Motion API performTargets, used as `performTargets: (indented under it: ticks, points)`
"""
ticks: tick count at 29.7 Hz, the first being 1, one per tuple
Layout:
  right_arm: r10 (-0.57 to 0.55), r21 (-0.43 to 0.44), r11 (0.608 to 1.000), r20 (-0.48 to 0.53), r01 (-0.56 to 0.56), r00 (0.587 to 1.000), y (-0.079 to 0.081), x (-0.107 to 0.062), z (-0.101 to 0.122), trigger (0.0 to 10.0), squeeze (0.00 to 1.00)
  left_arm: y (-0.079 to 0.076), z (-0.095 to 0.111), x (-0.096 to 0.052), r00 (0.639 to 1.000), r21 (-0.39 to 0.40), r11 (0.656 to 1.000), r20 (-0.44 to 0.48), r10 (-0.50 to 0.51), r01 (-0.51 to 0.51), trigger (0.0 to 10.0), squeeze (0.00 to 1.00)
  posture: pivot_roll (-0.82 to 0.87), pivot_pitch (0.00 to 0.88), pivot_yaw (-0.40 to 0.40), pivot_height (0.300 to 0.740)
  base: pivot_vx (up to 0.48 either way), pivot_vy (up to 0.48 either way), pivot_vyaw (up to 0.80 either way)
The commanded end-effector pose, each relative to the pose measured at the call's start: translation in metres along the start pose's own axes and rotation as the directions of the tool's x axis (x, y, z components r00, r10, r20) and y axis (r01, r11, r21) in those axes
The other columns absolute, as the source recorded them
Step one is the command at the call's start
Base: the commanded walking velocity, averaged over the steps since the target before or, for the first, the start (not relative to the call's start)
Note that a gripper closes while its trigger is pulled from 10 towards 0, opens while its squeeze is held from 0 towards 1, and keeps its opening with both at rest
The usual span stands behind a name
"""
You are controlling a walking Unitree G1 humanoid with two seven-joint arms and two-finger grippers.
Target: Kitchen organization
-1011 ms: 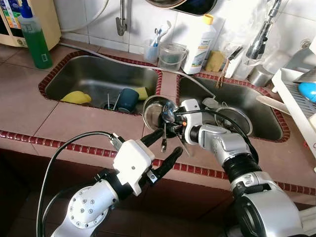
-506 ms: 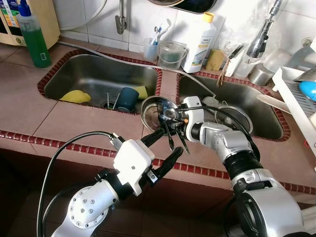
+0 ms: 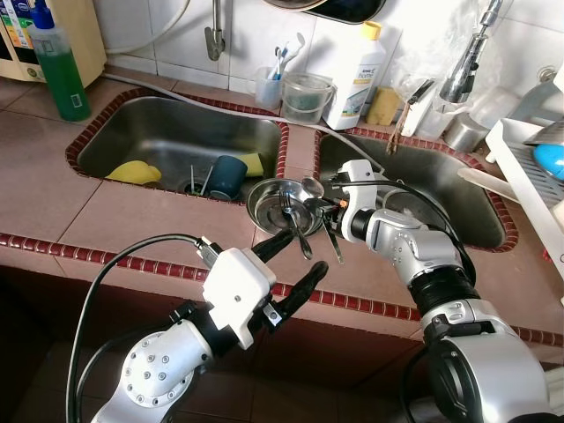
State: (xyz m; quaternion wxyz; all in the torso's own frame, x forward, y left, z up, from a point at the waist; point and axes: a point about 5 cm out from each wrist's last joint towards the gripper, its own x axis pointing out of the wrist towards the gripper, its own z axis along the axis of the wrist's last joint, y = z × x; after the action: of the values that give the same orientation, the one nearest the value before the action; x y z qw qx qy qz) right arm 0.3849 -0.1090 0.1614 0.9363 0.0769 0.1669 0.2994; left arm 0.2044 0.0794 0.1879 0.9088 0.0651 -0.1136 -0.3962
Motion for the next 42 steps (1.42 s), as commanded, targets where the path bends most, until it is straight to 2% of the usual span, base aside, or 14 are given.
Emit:
performTargets:
  ticks: [1, 3, 4, 6, 7, 8, 12, 15, 16, 21, 25, 36, 38, 42]
  points:
    - [-0.007, -0.030, 1.000, 0.049, 0.009, 0.999, -0.007, -0.008, 0.010, 0.0, 0.00, 0.000, 0.001, 0.001, 1.000, -0.008, 1.000, 0.006, -0.004, 0.004, 10.0, 0.00, -0.10, 0.081, -0.152, 0.732, 0.000, 0.000, 0.00]
    - [0.001, -0.037, 0.999, 0.082, 0.002, 0.997, -0.009, -0.012, 0.016, 0.0, 0.00, 0.002, 0.001, 0.002, 1.000, -0.018, 1.000, 0.011, 0.006, -0.006, 10.0, 0.00, -0.10, 0.076, -0.152, 0.732, 0.000, 0.000, 0.00]
    - [0.006, -0.042, 0.999, 0.100, -0.002, 0.995, -0.009, -0.015, 0.020, 2.2, 0.00, 0.004, 0.001, 0.002, 1.000, -0.021, 1.000, 0.013, 0.014, -0.013, 10.0, 0.00, -0.10, 0.076, -0.152, 0.732, 0.000, 0.000, 0.00]
    - [0.008, -0.043, 0.999, 0.103, -0.003, 0.995, -0.010, -0.016, 0.021, 2.2, 0.00, 0.005, 0.001, 0.003, 1.000, -0.022, 1.000, 0.014, 0.017, -0.016, 10.0, 0.00, -0.10, 0.076, -0.152, 0.732, 0.000, 0.000, 0.00]
    - [0.014, -0.049, 0.999, 0.124, -0.008, 0.992, -0.010, -0.020, 0.025, 4.9, 0.00, 0.010, 0.001, 0.003, 0.999, -0.026, 0.999, 0.017, 0.032, -0.032, 10.0, 0.00, -0.10, 0.068, -0.154, 0.732, 0.000, 0.000, 0.00]
    - [0.015, -0.067, 0.998, 0.126, -0.006, 0.992, -0.011, -0.024, 0.025, 10.0, 0.00, 0.015, 0.000, 0.003, 0.998, -0.034, 0.998, 0.020, 0.054, -0.054, 10.0, 0.00, -0.10, 0.064, -0.154, 0.732, 0.000, 0.000, 0.00]
    - [0.079, -0.173, 0.984, 0.212, -0.043, 0.974, -0.007, -0.035, 0.023, 10.0, 0.00, 0.032, -0.005, 0.004, 0.993, -0.055, 0.992, 0.015, 0.118, -0.117, 10.0, 0.00, -0.10, 0.052, -0.159, 0.732, 0.000, 0.000, 0.00]
    - [0.082, -0.182, 0.983, 0.266, -0.034, 0.961, -0.004, -0.038, 0.022, 10.0, 0.00, 0.043, -0.010, 0.005, 0.986, -0.067, 0.984, 0.006, 0.166, -0.165, 10.0, 0.00, -0.10, 0.042, -0.158, 0.732, 0.000, 0.000, 0.00]
    - [0.073, -0.181, 0.983, 0.343, -0.011, 0.936, -0.002, -0.042, 0.024, 10.0, 0.00, 0.058, -0.013, 0.006, 0.971, -0.083, 0.967, -0.002, 0.240, -0.240, 10.0, 0.00, -0.10, 0.031, -0.153, 0.732, 0.000, 0.000, 0.00]
    - [0.009, -0.124, 0.991, 0.456, 0.053, 0.890, -0.003, -0.049, 0.033, 10.0, 0.00, 0.077, -0.015, 0.008, 0.948, -0.041, 0.947, -0.009, 0.319, -0.319, 10.0, 0.00, -0.09, 0.015, -0.149, 0.732, 0.000, 0.000, 0.00]
    - [-0.097, -0.132, 0.967, 0.598, 0.217, 0.796, -0.006, -0.062, 0.042, 10.0, 0.00, 0.105, -0.015, 0.016, 0.900, 0.009, 0.900, -0.008, 0.435, -0.435, 10.0, 0.00, -0.09, 0.000, -0.144, 0.732, 0.000, 0.000, 0.00]
    - [-0.249, -0.069, 0.910, 0.696, 0.409, 0.673, -0.010, -0.073, 0.038, 10.0, 0.00, 0.136, -0.019, 0.033, 0.844, 0.005, 0.844, 0.012, 0.536, -0.536, 10.0, 0.00, -0.09, 0.000, -0.150, 0.732, 0.000, 0.000, 0.00]
    - [-0.298, -0.060, 0.866, 0.736, 0.497, 0.608, -0.012, -0.081, 0.030, 10.0, 0.00, 0.142, -0.022, 0.036, 0.812, -0.024, 0.813, 0.029, 0.582, -0.582, 10.0, 0.00, -0.09, 0.000, -0.136, 0.732, 0.000, 0.000, 0.00]
    - [-0.328, -0.070, 0.834, 0.736, 0.548, 0.592, -0.011, -0.084, 0.018, 10.0, 0.00, 0.140, -0.028, 0.031, 0.798, -0.031, 0.798, 0.034, 0.602, -0.601, 10.0, 0.00, -0.11, 0.000, -0.117, 0.732, 0.000, 0.000, 0.00]
